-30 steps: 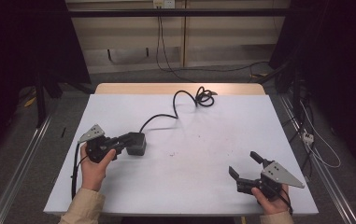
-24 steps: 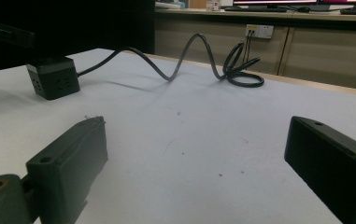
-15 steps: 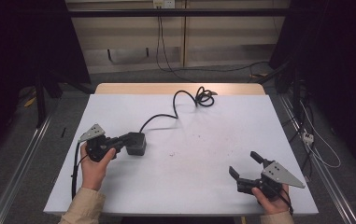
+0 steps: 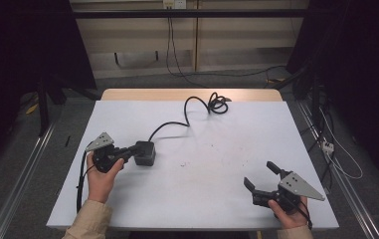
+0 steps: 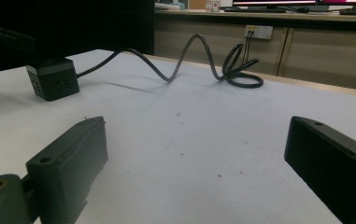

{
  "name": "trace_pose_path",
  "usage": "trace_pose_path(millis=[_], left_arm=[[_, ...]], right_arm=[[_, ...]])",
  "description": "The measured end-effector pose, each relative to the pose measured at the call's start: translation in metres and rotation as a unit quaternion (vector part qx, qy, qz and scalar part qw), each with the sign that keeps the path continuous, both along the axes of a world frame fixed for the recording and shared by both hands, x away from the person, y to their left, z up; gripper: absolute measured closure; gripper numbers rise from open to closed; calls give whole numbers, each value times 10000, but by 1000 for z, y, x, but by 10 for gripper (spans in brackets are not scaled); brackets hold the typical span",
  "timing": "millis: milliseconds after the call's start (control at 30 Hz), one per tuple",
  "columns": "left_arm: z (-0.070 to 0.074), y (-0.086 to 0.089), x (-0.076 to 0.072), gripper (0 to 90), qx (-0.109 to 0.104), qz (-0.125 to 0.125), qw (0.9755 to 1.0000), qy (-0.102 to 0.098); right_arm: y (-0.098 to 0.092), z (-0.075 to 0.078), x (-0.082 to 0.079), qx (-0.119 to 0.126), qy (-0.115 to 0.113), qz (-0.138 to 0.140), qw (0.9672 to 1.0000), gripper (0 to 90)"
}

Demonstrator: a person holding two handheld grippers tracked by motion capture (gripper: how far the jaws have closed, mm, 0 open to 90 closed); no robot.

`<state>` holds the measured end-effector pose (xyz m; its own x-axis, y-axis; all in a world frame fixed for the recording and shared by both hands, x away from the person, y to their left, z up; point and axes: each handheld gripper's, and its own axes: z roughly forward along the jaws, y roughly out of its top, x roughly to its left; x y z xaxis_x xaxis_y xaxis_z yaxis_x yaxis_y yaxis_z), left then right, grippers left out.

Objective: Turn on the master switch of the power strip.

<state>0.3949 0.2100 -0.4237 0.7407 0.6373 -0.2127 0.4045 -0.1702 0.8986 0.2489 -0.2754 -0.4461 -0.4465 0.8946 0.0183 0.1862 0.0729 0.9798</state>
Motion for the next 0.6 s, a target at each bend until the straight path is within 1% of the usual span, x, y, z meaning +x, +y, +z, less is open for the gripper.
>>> trace_pose_path(millis=[67,100,367,533,600], left_arm=[[0,-1,1,900,19,-9,10000,10],[1,-2,1,900,74,-16,10000,-1],[0,-5,3,900,91,-16,9999,42],[-1,-6,4,900,176,7,9998,66],[-2,-6,4,900,163,8,9998,77]], right_arm=[[0,0,0,13,-1,7,10000,55],[0,0,0,3,0,11,10000,55],[0,0,0,7,2,12,10000,55],[0,0,0,-10,-1,23,10000,55],[1,0,0,-13,-9,29,10000,55]])
